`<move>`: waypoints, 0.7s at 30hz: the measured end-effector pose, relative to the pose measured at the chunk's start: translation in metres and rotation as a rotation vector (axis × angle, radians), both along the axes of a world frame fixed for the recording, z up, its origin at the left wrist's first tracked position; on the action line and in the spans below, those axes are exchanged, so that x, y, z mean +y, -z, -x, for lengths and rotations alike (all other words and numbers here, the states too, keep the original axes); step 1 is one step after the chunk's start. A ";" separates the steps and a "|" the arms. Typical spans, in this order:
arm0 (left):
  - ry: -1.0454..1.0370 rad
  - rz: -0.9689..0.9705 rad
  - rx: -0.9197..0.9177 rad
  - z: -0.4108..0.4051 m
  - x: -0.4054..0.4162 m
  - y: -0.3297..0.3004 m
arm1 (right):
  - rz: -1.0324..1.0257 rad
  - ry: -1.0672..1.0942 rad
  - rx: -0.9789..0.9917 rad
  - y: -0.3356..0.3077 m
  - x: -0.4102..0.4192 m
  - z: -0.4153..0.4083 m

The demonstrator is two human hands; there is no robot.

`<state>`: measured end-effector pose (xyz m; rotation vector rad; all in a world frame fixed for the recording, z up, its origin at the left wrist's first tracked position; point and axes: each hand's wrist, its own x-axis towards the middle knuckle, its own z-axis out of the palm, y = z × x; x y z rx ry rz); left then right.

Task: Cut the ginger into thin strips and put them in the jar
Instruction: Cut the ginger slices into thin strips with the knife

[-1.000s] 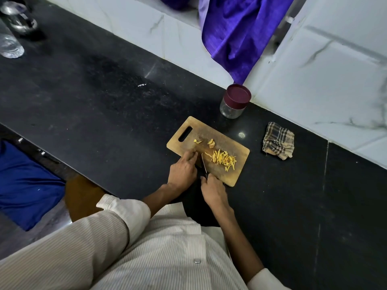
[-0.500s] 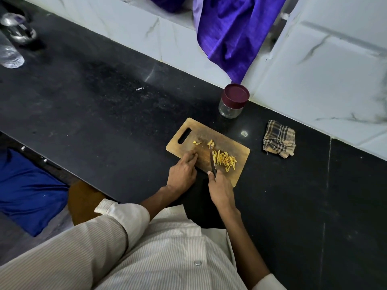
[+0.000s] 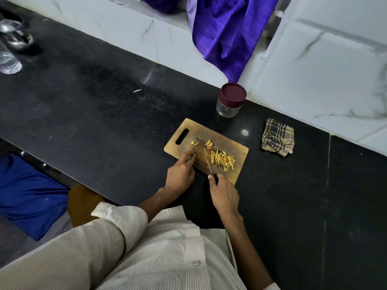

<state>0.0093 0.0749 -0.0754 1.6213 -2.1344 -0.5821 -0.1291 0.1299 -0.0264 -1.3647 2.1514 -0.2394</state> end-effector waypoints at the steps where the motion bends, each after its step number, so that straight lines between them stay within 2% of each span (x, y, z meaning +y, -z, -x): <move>1: -0.004 -0.011 0.004 0.000 0.000 -0.001 | 0.003 0.002 -0.004 0.000 0.001 0.001; 9: -0.019 -0.105 0.114 0.007 -0.015 -0.015 | 0.008 0.006 -0.045 0.000 0.006 0.007; 11: -0.007 -0.134 0.213 0.014 -0.023 -0.023 | 0.024 0.007 -0.053 -0.001 0.005 0.009; 15: -0.083 -0.326 0.455 0.030 -0.039 -0.043 | 0.053 0.019 -0.061 -0.002 0.007 0.012; 18: -0.122 -0.426 0.488 0.036 -0.051 -0.046 | 0.065 0.021 -0.066 -0.002 0.009 0.015; 21: -0.088 -0.481 0.434 0.040 -0.060 -0.043 | 0.056 0.028 -0.071 -0.002 0.012 0.017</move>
